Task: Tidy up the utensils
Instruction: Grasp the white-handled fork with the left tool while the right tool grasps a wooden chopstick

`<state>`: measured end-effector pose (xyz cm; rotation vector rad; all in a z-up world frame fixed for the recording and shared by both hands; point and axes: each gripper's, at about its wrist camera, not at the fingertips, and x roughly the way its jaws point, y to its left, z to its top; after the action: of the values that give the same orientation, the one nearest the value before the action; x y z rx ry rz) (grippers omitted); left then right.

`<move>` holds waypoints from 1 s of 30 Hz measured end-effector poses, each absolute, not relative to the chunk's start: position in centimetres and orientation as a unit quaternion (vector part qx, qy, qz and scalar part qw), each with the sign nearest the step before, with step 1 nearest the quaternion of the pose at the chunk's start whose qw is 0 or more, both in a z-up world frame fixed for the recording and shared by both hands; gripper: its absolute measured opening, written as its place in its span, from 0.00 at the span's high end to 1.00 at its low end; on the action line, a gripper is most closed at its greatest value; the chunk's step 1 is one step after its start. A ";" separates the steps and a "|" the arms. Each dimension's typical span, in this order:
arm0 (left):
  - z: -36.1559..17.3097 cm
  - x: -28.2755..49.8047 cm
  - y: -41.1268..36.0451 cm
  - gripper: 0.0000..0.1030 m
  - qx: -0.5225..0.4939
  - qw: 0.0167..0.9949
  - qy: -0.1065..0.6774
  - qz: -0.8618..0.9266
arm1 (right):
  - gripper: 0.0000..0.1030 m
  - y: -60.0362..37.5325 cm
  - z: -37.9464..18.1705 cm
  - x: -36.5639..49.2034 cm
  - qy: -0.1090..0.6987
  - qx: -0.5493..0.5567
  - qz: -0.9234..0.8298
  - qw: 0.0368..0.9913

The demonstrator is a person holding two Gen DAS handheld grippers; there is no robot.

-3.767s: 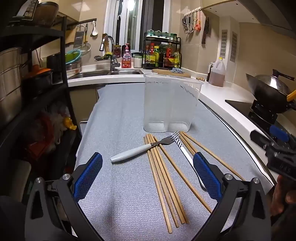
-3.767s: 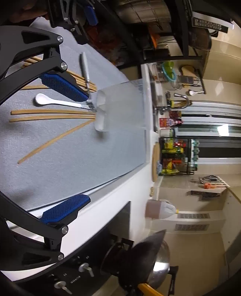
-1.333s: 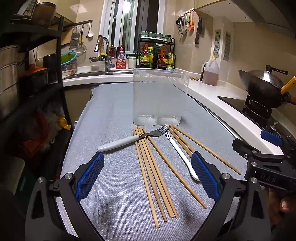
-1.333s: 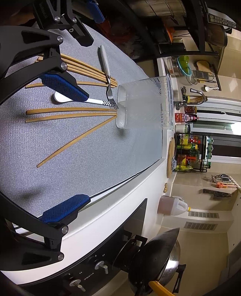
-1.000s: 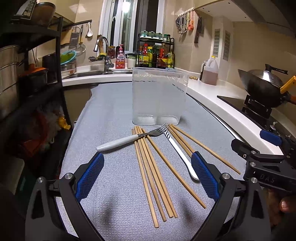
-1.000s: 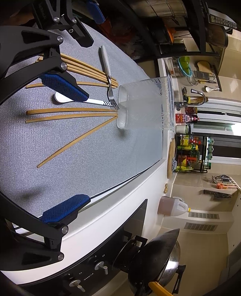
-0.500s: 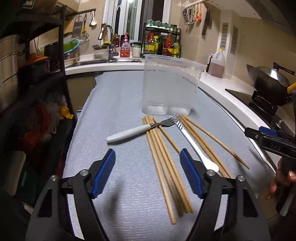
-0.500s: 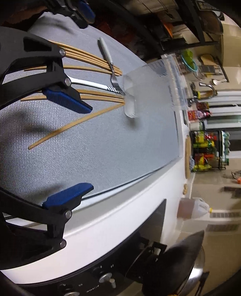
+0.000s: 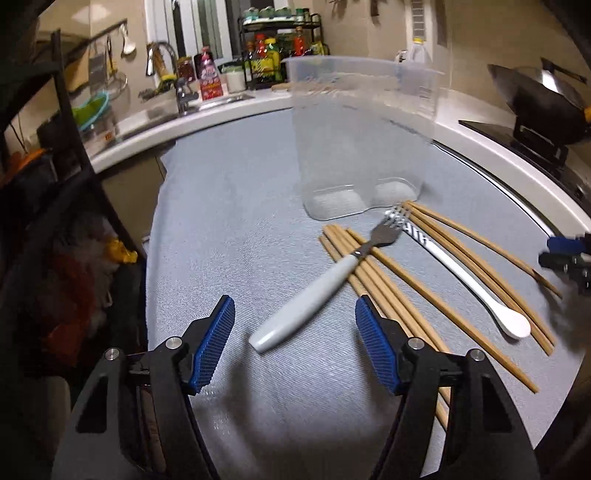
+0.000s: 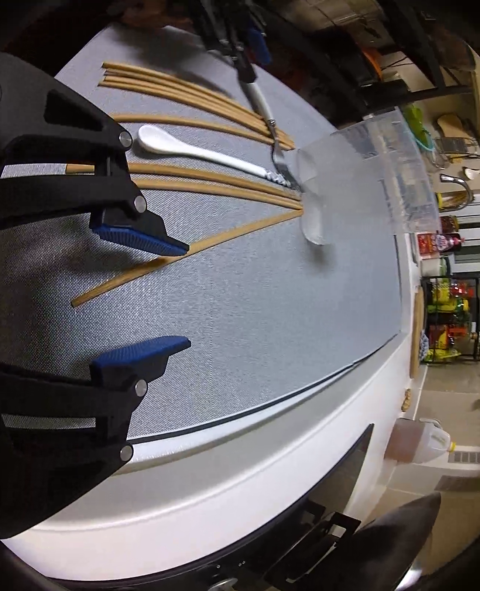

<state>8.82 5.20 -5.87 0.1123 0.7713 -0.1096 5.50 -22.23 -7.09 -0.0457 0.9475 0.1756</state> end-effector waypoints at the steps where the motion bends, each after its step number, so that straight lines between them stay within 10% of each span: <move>1: -6.0 9.3 5.5 0.36 0.049 0.921 0.382 -0.057 | 0.58 -22.3 -7.3 5.6 0.462 -0.022 0.085 0.882; 13: -7.0 9.1 3.7 0.76 0.083 0.896 0.418 -0.122 | 0.90 -20.7 -7.8 5.2 0.487 -0.038 0.135 0.862; 30: -8.1 -1.6 4.0 0.82 -0.029 0.913 0.406 -0.027 | 0.92 -19.1 -7.8 3.8 0.494 -0.029 0.165 0.853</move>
<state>-1.59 4.00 -8.09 -0.0599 0.8371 -0.0556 3.84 -19.12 -7.81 -0.0606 1.0402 0.3477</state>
